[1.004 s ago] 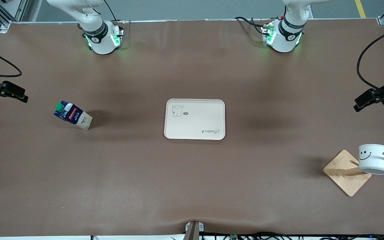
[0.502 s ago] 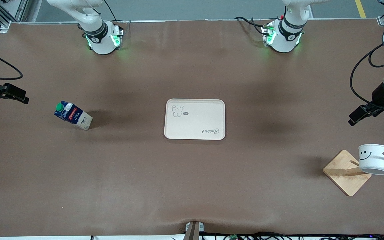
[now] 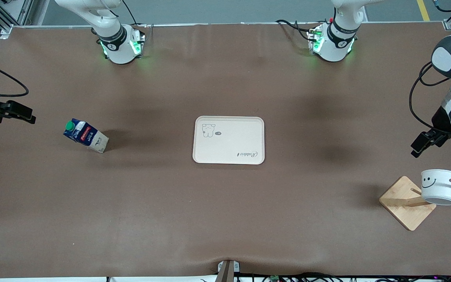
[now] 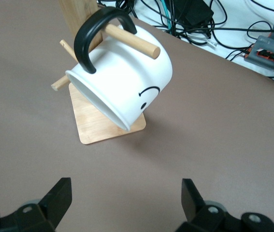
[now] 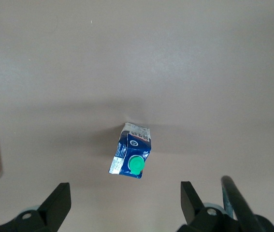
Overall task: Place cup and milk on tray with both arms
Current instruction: 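Lower the right gripper onto the milk carton while the left gripper reaches the mug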
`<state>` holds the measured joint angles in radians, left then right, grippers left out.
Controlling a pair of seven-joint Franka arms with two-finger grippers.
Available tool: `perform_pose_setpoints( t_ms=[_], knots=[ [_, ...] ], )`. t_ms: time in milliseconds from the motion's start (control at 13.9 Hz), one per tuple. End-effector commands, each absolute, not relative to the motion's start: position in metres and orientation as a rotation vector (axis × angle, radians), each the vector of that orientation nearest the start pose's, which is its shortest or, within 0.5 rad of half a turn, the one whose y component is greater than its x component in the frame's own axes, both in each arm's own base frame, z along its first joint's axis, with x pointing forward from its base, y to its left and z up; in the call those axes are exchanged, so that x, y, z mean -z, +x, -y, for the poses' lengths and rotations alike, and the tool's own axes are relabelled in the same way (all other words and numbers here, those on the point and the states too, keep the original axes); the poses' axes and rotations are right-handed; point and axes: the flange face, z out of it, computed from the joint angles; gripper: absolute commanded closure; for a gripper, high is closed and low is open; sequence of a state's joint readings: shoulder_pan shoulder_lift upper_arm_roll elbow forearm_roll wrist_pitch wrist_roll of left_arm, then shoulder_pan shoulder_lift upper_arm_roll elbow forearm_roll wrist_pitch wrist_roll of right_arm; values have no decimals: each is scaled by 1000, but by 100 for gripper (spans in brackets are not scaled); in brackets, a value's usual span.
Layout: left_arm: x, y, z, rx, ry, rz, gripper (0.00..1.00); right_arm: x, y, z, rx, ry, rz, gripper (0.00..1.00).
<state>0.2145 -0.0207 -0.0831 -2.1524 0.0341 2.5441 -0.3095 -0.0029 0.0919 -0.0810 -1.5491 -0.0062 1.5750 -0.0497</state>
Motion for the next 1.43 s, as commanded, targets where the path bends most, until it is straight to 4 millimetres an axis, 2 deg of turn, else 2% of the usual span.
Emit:
perform_pose_setpoints(
  t_ms=[0, 359, 574, 789, 932, 1219, 1363],
  knots=[
    [-447, 563, -77, 701, -3001, 648, 0, -583, 584, 51, -104, -3144, -60, 0],
    [-420, 585, -88, 820, -2986, 639, 0, -576, 586, 59, -118, -3137, -99, 0],
    [-421, 602, -91, 852, -2982, 627, 0, -574, 587, 67, -118, -3125, -123, 0],
    [-424, 609, -91, 866, -2979, 621, 0, -544, 598, 71, -198, -3123, -128, 0],
    [-427, 611, -90, 878, -2978, 619, 0, -501, 611, 71, -313, -3127, -122, 0],
    [-421, 623, -88, 875, -2986, 616, 0, -486, 618, 85, -288, -3111, -160, 0],
    [-413, 627, -89, 863, -2990, 615, 0, -463, 612, 91, -361, -3091, -183, 0]
  ],
)
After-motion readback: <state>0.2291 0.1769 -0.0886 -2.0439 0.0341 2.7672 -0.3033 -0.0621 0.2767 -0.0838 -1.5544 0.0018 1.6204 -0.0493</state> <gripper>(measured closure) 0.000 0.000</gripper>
